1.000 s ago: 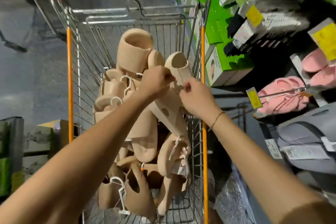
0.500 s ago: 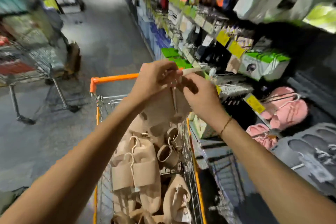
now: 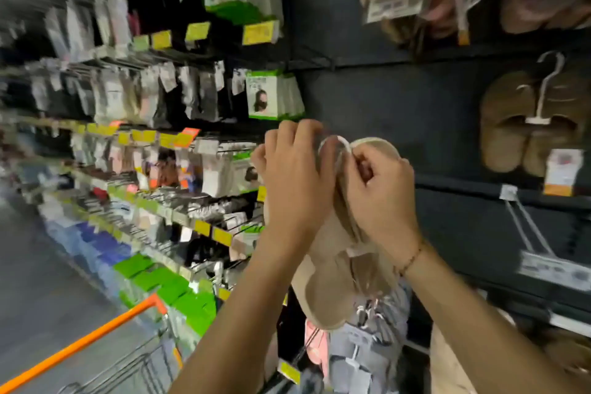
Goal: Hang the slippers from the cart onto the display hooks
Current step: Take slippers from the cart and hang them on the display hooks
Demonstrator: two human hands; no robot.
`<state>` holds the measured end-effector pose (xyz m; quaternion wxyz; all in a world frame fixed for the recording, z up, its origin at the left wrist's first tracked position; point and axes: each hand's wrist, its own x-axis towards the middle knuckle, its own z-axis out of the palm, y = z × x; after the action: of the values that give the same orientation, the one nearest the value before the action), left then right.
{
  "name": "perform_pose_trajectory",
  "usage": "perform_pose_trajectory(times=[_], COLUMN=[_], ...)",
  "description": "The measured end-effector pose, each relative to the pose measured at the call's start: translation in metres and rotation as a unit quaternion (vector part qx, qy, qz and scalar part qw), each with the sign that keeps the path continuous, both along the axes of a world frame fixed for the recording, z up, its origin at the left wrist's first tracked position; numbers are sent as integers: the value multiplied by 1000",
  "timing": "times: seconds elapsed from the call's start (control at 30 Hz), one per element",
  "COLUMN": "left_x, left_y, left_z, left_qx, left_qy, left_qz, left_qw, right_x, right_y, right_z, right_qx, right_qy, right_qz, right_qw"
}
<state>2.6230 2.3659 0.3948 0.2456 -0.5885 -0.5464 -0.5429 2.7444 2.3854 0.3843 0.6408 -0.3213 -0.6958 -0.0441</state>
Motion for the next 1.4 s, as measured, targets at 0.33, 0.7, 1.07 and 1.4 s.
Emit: perform_pose_trajectory(times=[0.33,0.7,1.07,1.4], left_x=[182,275,303,316], left_y=[50,115,153,145], left_z=[38,105,139,137], left_qx=[-8,-21,62,133], left_qy=[-17,-43,-67,-58], left_qz=[-256,-387,-432,-480], left_qw=[966,921,897,865], right_x=[194,283,313,330], right_y=[12,48,93,85], right_z=[74,117,147,137], right_qx=[-5,-23,35,110], right_qy=[36,82,83,65], right_qz=[-217,-242,-216,-194], right_qw=[976,967,972,973])
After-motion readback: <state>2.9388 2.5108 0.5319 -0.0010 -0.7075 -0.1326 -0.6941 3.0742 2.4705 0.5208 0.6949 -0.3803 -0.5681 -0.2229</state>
